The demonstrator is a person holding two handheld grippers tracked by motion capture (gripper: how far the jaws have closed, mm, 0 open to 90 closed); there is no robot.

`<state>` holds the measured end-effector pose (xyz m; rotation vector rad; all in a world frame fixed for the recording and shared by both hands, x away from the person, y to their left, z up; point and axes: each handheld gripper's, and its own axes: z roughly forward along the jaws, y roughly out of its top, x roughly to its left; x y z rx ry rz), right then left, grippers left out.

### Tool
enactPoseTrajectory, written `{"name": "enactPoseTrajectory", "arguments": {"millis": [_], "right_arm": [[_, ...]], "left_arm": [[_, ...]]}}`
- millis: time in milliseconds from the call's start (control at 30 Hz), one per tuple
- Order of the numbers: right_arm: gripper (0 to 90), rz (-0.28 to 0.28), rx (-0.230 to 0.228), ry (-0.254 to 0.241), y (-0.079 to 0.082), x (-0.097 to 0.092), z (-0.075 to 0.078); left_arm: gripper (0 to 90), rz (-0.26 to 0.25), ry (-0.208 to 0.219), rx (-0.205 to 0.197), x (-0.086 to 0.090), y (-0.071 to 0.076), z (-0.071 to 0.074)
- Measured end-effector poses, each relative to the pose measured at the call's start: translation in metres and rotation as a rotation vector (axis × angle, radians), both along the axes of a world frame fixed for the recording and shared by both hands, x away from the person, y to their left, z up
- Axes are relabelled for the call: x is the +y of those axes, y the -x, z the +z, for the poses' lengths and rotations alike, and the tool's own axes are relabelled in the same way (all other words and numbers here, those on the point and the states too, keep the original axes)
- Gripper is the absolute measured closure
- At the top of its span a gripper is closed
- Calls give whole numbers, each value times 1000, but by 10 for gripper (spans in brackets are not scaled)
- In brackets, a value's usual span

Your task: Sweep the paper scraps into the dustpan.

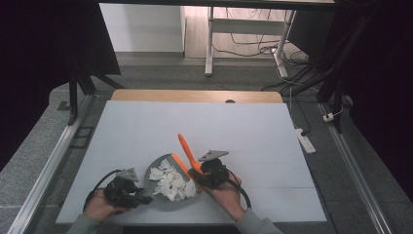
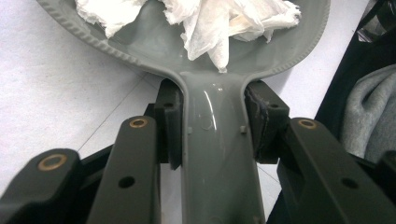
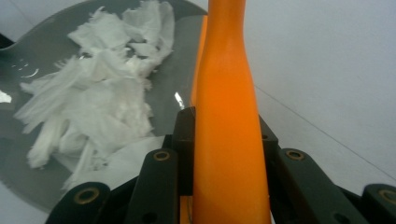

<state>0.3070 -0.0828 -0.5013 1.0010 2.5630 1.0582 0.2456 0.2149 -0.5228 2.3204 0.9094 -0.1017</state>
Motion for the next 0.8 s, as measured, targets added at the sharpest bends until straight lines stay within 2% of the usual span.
{"name": "enactPoseTrajectory", "arguments": {"millis": [100,133,267,367,467,633,800], "right_arm": [[707,15,14,-30,4,4,2],[708,37,17,-39,9,12,3],[707,87,3,-40,15,27,5],[707,89,-19,-40,15,29,8],[707,53,-53,-59,8,19,15],[707,-7,-59,-89,-2,0,22],[707,-37,-69,-113,-8,-13,28]], "left_arm": [[613,1,2,1,-1,0,0],[613,2,1,1,-2,0,0],[614,6,3,0,-3,-1,0],[613,8,6,-2,-3,-1,-1],[613,10,13,-6,-2,-1,-1],[613,24,17,-14,-2,-1,-2],[613,42,34,-28,2,-2,-2]]}}
